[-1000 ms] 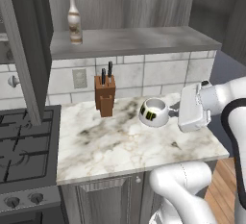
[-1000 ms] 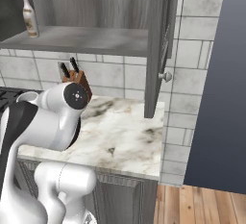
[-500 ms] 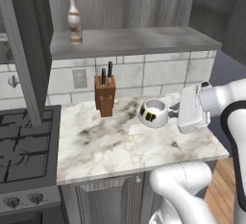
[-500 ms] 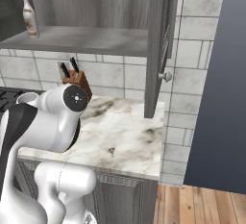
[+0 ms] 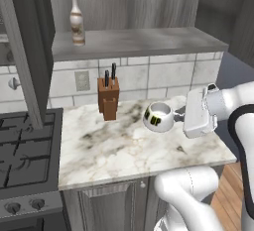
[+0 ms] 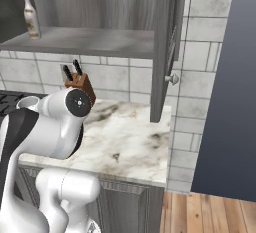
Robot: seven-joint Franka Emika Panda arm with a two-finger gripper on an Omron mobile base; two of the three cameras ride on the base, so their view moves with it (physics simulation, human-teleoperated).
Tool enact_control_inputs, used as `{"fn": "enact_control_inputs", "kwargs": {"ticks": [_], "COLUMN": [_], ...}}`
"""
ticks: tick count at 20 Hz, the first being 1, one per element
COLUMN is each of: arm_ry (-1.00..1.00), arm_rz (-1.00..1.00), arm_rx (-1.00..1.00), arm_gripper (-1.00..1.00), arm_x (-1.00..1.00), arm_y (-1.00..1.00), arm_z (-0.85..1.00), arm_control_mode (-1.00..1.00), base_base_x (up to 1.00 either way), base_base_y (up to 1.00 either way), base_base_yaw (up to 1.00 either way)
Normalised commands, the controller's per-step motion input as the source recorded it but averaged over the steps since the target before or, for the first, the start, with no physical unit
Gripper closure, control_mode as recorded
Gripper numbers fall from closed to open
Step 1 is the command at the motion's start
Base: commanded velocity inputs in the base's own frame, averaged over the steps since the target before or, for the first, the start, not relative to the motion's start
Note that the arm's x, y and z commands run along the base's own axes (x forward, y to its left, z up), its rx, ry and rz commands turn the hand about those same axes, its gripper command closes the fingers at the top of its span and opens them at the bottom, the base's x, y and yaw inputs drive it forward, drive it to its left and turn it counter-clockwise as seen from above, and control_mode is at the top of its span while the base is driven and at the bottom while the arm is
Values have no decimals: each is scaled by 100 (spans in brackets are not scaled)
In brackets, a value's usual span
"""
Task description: Open the cabinet directly in front. Then move the liquor and the mug to the dining counter with the jar on it.
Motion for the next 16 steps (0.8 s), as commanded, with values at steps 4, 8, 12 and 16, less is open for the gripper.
{"fn": "enact_control_inputs", "kwargs": {"ticks": [4,8,12,16], "arm_ry": [0,0,0,0], "arm_rz": [0,0,0,0], "arm_rx": [0,0,0,0], "arm_gripper": [100,100,100,100], "arm_x": [0,0,0,0], "arm_y": [0,0,0,0], "arm_z": [0,0,0,0], "arm_control_mode": [100,100,100,100], "base_base_x": [-27,-42,-26,-1], "base_base_y": [0,0,0,0], "base_base_yaw": [4,45,82,98]}}
